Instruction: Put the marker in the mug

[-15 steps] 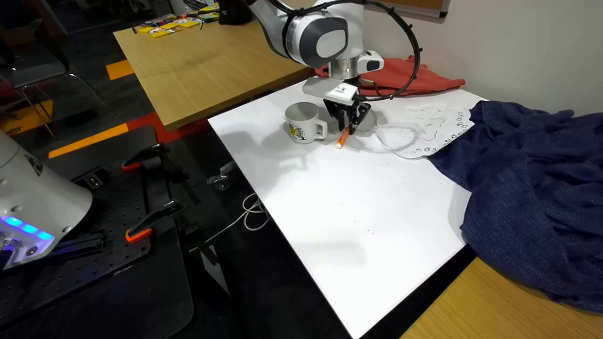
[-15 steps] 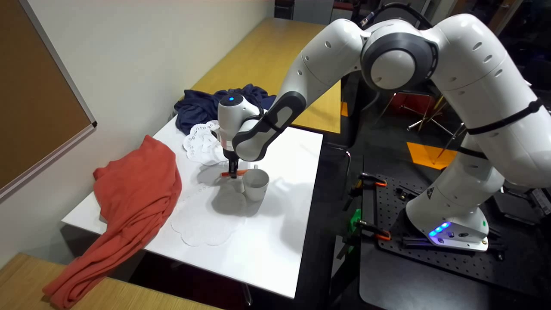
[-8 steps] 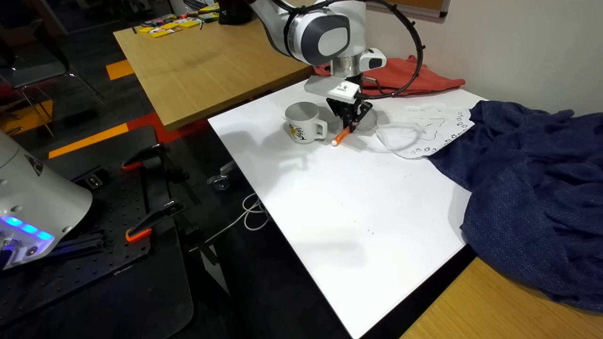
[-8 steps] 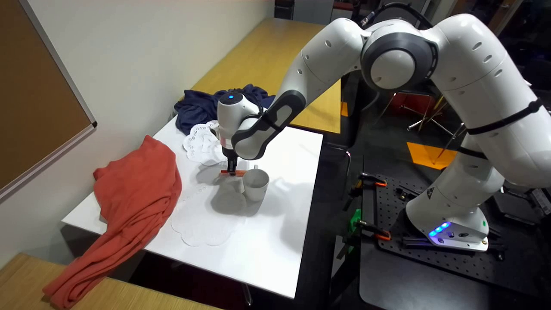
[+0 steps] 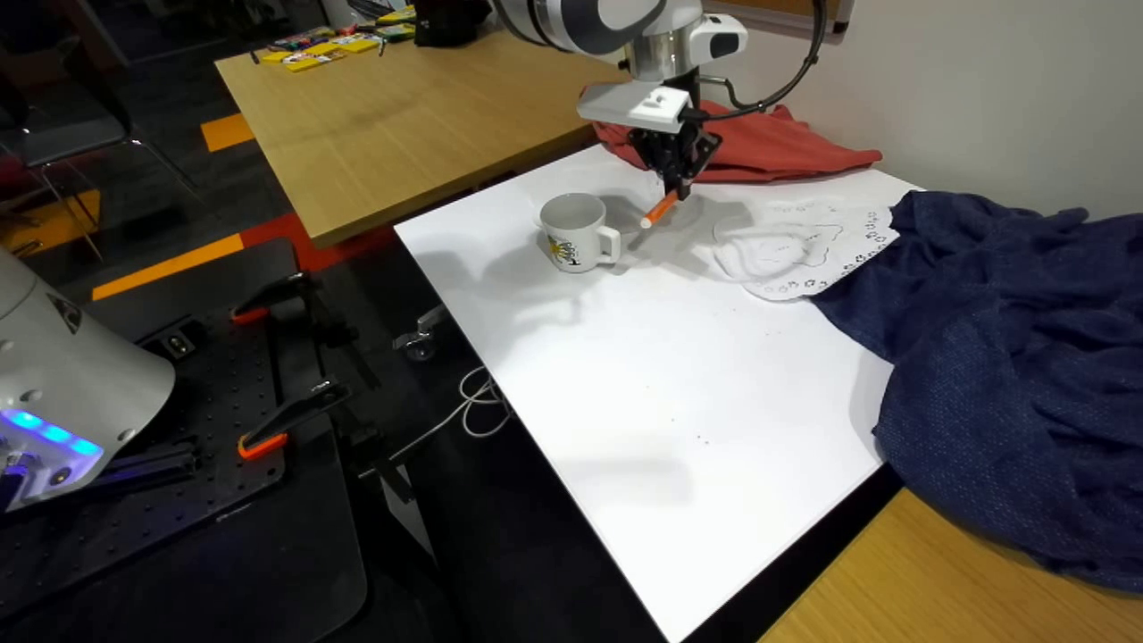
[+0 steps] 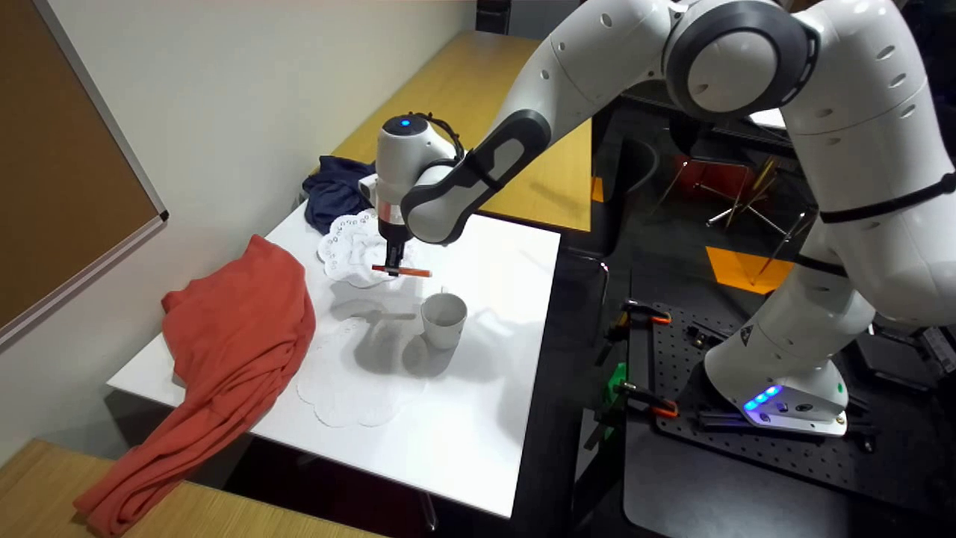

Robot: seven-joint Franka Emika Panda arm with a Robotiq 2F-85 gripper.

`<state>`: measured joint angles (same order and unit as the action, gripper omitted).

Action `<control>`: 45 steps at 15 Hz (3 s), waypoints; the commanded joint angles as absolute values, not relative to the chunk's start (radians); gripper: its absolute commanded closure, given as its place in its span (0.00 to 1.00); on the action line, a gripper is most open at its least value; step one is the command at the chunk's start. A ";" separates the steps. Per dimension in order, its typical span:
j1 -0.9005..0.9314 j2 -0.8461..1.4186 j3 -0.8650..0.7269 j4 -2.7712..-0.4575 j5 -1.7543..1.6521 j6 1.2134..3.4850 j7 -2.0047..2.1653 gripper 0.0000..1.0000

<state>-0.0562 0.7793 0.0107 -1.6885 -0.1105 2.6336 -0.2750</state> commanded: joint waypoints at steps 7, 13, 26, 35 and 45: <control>-0.081 0.409 0.013 -2.067 -0.108 2.664 -0.277 0.95; -0.093 0.241 0.013 -2.244 -0.096 2.661 -0.288 0.95; -0.173 0.283 0.116 -2.216 0.105 2.710 -0.641 0.95; -0.414 0.315 0.344 -2.166 0.557 2.619 -1.360 0.95; -0.373 0.354 0.173 -2.083 0.881 2.119 -1.989 0.95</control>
<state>-0.4275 0.3327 0.2576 -2.1224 0.8440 2.2556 -1.8844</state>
